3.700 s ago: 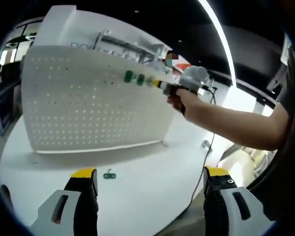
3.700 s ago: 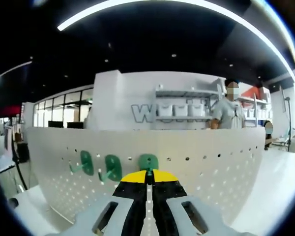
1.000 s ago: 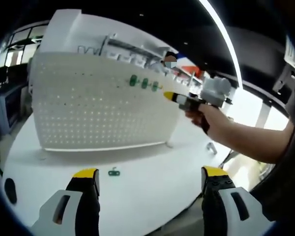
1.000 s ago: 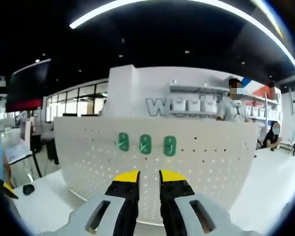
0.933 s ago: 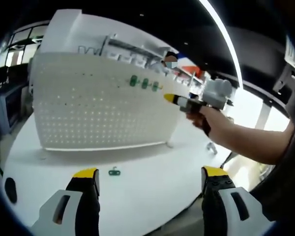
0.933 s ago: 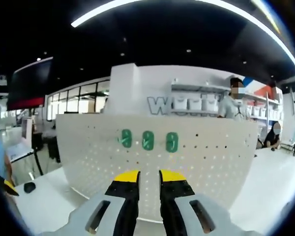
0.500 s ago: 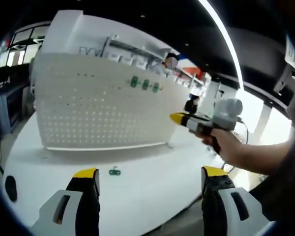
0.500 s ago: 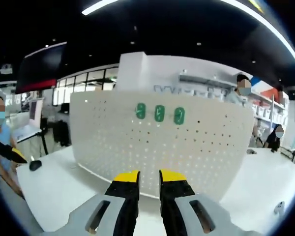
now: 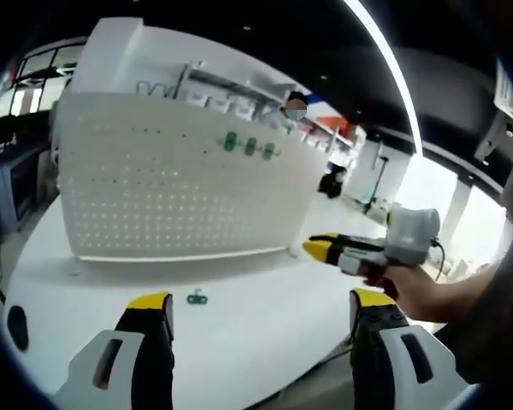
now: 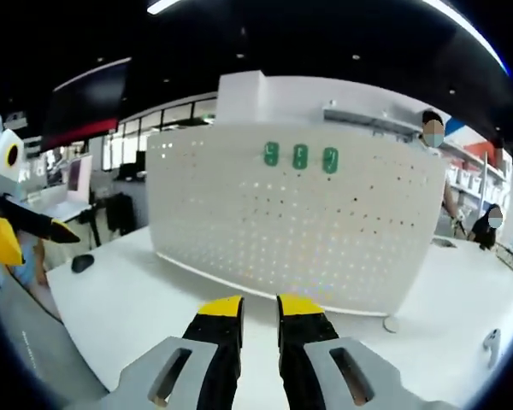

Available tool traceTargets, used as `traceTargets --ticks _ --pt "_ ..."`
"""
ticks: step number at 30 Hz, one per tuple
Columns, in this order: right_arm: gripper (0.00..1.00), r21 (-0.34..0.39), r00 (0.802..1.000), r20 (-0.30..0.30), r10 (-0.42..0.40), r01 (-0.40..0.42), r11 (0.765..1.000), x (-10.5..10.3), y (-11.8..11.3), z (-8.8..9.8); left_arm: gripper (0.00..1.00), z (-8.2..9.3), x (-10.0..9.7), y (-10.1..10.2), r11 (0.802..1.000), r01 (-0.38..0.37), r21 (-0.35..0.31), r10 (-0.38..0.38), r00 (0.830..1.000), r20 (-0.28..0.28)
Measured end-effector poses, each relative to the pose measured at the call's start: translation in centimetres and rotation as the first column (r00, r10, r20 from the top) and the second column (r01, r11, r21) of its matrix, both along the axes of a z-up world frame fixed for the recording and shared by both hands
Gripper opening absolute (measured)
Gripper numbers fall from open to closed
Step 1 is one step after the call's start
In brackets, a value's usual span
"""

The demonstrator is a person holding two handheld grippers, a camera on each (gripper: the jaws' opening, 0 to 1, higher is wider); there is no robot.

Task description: Insert the hook assembly into the mounting plate slot until the hook locks in place.

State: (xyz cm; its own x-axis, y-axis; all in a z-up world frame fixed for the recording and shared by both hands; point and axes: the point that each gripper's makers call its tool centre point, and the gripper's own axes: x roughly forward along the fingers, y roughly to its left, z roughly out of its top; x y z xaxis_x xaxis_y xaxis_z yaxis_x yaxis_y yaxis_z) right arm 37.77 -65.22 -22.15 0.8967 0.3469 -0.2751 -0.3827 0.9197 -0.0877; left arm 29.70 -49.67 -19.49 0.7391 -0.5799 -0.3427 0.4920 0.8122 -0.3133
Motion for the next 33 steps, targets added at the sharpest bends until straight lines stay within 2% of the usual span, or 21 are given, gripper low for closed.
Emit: traceTargets --ticks 20,26,33 --pt "0.14 -0.017 0.991 -0.09 0.102 -0.104 0.994 -3.8 2.5 -2.8 0.85 -0.6 0.0 0.4 1.0 -0.002 0.004 0.002 1.0 -0.015" --pt "0.14 -0.01 0.985 -0.114 0.132 -0.135 0.991 -3.8 3.6 -3.5 0.85 -0.7 0.2 0.7 1.0 -0.006 0.004 0.006 1.0 -0.019" --pt "0.14 -0.001 0.973 -0.16 0.167 -0.169 0.986 -3.0 5.0 -5.4 0.85 -0.9 0.7 1.3 1.0 -0.018 0.006 0.018 1.0 -0.025"
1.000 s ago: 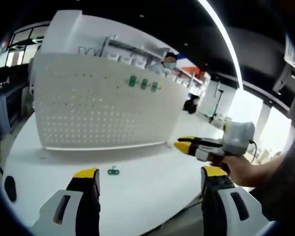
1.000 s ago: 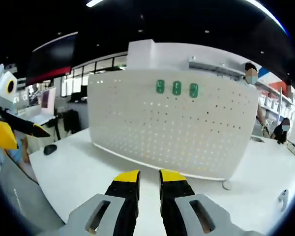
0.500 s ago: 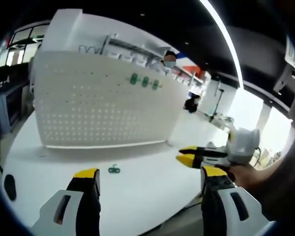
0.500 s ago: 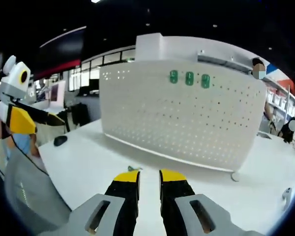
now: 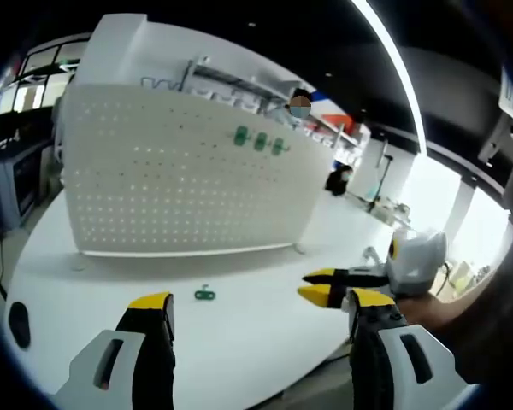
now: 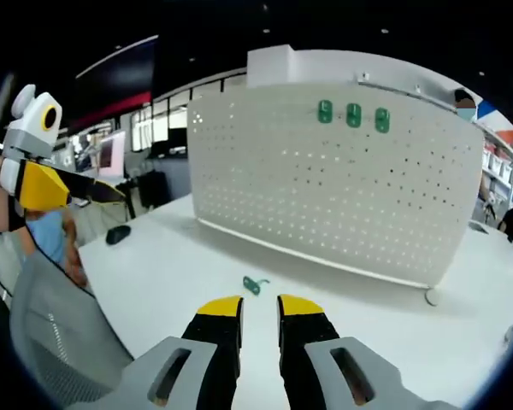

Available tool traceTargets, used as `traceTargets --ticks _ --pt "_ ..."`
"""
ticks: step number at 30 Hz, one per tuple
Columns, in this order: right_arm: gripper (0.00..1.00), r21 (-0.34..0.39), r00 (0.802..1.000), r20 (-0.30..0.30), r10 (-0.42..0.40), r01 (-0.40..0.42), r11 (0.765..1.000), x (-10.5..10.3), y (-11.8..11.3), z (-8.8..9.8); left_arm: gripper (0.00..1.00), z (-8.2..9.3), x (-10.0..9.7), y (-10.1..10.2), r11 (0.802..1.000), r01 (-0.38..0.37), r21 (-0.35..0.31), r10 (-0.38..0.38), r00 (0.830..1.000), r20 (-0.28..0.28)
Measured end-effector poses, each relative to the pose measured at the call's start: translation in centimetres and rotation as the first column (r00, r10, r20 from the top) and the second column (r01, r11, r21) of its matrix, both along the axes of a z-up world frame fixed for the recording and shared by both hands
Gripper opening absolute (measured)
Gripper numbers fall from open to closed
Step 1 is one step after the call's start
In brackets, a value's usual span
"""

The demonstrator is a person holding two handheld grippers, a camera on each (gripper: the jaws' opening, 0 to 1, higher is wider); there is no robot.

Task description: Insert the hook assembly into the mounting plate slot until the hook locks in place.

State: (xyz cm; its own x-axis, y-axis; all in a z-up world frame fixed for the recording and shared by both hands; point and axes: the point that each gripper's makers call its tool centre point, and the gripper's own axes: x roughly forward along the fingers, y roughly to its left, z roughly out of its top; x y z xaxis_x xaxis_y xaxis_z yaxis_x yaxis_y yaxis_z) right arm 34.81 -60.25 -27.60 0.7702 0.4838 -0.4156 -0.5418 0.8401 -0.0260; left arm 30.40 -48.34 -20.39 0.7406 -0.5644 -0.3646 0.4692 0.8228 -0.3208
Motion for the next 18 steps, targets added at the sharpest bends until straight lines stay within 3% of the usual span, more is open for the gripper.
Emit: traceTargets --ticks 10,18 --pt "0.15 -0.026 0.995 -0.059 0.077 -0.078 0.997 2.9 3.1 -4.0 0.85 -0.6 0.6 1.5 1.0 -0.023 0.01 0.023 1.0 -0.02" --pt "0.14 -0.024 0.982 -0.14 0.126 -0.131 0.991 5.2 6.5 -7.6 0.85 -1.1 1.7 3.0 0.999 -0.051 0.005 0.051 0.998 -0.038"
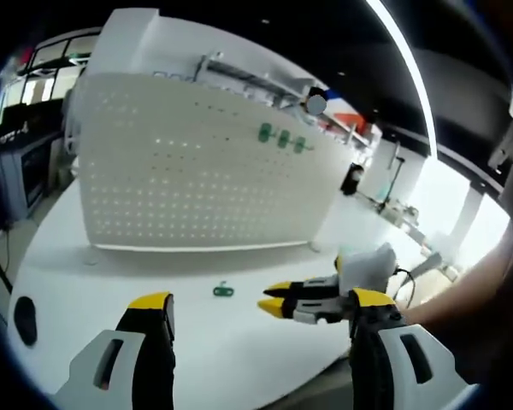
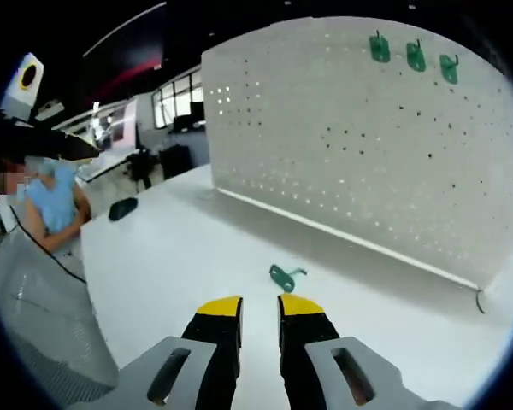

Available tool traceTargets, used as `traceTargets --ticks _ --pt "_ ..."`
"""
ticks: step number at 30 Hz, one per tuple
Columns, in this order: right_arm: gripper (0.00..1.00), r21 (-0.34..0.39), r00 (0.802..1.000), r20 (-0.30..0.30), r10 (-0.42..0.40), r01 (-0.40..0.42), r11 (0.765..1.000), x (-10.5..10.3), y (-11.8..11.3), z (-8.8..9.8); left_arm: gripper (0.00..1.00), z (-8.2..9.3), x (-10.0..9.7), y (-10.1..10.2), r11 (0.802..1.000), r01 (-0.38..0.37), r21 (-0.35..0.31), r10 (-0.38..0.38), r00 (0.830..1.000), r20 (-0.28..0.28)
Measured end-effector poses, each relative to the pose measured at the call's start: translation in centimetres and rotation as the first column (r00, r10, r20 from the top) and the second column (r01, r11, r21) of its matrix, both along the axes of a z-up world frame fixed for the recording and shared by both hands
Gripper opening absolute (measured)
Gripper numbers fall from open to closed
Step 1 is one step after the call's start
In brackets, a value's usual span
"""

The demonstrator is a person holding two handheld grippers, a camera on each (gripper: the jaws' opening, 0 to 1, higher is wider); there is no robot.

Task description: Insert the hook assembly into the mounting plate slot until the hook locks in place.

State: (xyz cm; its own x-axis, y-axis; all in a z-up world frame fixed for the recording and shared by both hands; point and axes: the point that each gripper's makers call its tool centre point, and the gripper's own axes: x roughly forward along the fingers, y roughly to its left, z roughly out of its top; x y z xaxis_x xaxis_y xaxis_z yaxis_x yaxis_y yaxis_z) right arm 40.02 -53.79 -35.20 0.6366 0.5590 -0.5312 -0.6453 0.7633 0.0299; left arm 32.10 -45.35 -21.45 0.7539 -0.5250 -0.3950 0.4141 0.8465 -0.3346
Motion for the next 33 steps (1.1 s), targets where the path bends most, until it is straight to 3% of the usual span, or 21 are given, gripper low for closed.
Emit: traceTargets --ticks 9,12,23,33 --pt "0.15 -0.004 0.997 -0.072 0.002 -0.003 1.0 2.8 1.9 -3.2 0.85 -0.6 1.6 1.8 0.999 -0.038 0.004 0.038 0.999 -0.017" --pt "0.15 0.01 0.991 -0.132 -0.018 0.019 1.0 3.4 2.3 -4.6 0.85 -1.2 2.0 1.7 0.999 -0.038 0.003 0.038 0.999 -0.029" --pt "0.2 -0.004 0.982 -0.177 -0.06 0.061 0.998 5.0 2.3 -6.2 0.85 -2.5 2.6 1.6 1.0 -0.023 -0.005 0.023 0.998 -0.061" --pt "0.24 -0.008 0.979 -0.176 -0.104 0.104 0.995 6.9 2.4 -5.9 0.84 -2.9 2.6 2.2 0.999 -0.035 -0.012 0.034 0.997 -0.071"
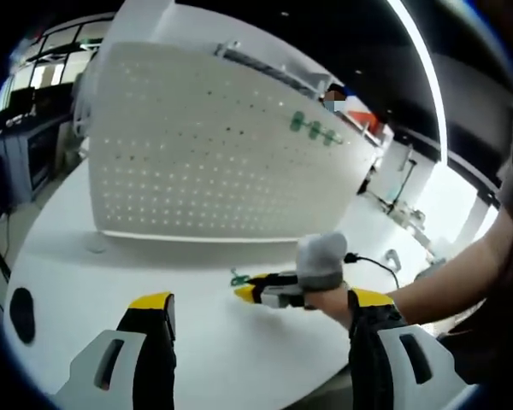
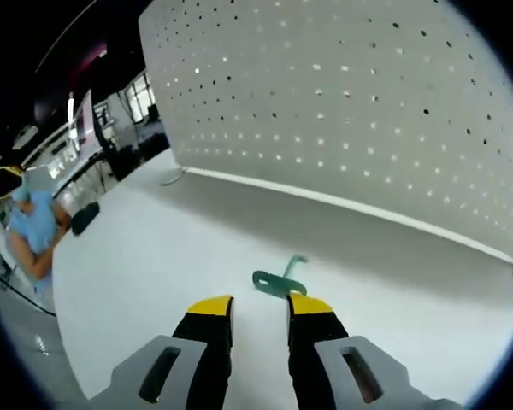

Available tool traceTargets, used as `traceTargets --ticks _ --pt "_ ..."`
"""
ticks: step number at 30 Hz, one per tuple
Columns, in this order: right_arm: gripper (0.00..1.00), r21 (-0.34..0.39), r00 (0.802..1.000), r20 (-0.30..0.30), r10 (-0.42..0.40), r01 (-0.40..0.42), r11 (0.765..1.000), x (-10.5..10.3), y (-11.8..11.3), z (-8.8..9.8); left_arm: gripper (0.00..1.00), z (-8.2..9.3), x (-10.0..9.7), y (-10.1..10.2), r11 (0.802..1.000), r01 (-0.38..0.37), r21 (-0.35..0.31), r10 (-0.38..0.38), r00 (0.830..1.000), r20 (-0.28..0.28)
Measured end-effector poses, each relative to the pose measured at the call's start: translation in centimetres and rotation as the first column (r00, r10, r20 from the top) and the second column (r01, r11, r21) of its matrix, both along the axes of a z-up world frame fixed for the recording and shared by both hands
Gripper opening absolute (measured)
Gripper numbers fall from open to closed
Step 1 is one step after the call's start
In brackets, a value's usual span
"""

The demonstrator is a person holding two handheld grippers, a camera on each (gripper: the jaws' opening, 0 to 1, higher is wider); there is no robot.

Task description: Insert the hook assembly into the mounting plate slot until the hook locks in place.

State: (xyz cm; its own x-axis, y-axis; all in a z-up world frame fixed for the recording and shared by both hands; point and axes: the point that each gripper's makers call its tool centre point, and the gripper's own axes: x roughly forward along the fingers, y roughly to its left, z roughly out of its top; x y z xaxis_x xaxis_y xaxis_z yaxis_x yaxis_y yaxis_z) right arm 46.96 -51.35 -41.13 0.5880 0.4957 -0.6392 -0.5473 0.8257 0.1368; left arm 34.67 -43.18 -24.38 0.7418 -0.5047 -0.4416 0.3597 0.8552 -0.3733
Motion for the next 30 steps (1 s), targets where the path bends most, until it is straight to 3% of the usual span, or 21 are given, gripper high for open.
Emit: traceTargets --ticks 14,17,20,23,26,30 --pt "0.31 -0.028 0.999 -0.032 -0.039 0.039 0.999 2.3 1.3 -0.5 0.84 -0.2 0.0 0.6 1.0 -0.014 -0.003 0.014 1.0 -0.004" --pt "0.26 -0.082 0.998 0.008 -0.062 0.063 0.995 3.1 0.4 -0.5 0.84 -0.3 0.0 0.7 1.0 -0.015 -0.004 0.015 1.0 -0.008" --pt "0.2 -0.098 0.998 -0.008 -0.055 0.054 0.994 3.4 0.2 -1.0 0.84 -0.3 0.1 0.8 1.0 -0.015 -0.002 0.015 1.0 -0.009" --pt "0.05 -0.17 0.999 0.038 -0.013 0.019 0.985 4.0 -0.7 -0.9 0.83 -0.4 0.2 1.0 1.0 -0.019 -0.002 0.019 1.0 -0.012" --pt "0.02 -0.167 0.998 0.066 0.004 0.007 0.986 4.3 -0.8 -0.6 0.83 -0.4 0.3 1.0 1.0 -0.021 -0.006 0.021 1.0 -0.012" --pt "0.01 -0.144 0.999 0.049 -0.016 0.023 0.989 4.4 -1.1 -0.8 0.83 -0.7 0.3 0.7 1.0 -0.014 -0.005 0.014 1.0 -0.016"
